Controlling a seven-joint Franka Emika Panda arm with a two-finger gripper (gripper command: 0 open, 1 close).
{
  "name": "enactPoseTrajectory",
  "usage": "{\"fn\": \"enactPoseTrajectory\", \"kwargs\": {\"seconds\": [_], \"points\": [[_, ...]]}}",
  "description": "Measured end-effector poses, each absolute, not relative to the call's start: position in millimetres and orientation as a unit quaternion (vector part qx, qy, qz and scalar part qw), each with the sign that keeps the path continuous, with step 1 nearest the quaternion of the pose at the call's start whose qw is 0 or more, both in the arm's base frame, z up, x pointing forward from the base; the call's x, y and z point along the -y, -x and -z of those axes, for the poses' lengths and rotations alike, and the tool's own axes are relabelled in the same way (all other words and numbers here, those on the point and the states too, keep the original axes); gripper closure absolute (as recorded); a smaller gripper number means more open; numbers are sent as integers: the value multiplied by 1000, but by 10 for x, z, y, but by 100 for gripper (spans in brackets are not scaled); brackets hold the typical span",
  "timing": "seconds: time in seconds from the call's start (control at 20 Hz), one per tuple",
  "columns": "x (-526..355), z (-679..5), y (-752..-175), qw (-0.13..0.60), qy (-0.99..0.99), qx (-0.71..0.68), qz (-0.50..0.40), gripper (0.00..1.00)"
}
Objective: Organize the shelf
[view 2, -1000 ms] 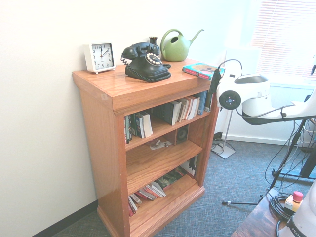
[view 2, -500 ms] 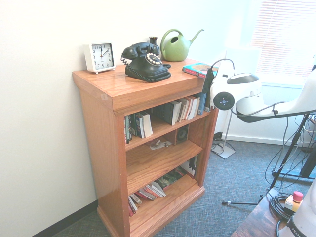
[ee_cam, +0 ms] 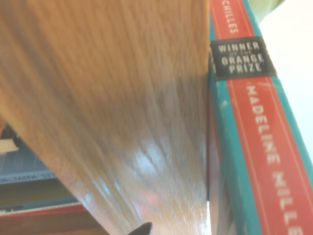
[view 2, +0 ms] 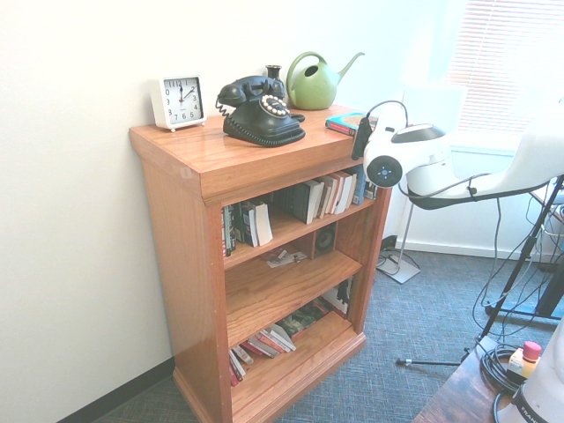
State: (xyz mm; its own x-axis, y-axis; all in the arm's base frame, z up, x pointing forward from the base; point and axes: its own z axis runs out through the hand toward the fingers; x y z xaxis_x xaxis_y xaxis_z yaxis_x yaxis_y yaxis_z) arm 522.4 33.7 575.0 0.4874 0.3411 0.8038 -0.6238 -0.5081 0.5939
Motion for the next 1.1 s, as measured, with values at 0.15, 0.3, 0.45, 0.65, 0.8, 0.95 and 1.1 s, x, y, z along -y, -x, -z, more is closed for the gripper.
{"fn": "enactPoseTrajectory", "kwargs": {"seconds": [0.15, 0.3, 0.45, 0.65, 0.8, 0.95, 1.1], "points": [[-324, -5742, -5285, 486, -713, 101, -495, 100], [-294, -5740, -5333, 487, -713, 103, -493, 100], [-296, -5745, -5363, 487, -713, 104, -494, 100], [-311, -5735, -5405, 486, -714, 103, -494, 100], [-328, -5739, -5431, 485, -714, 102, -495, 100], [-339, -5742, -5446, 485, -714, 102, -495, 100], [-340, -5739, -5452, 485, -714, 102, -495, 100]]}}
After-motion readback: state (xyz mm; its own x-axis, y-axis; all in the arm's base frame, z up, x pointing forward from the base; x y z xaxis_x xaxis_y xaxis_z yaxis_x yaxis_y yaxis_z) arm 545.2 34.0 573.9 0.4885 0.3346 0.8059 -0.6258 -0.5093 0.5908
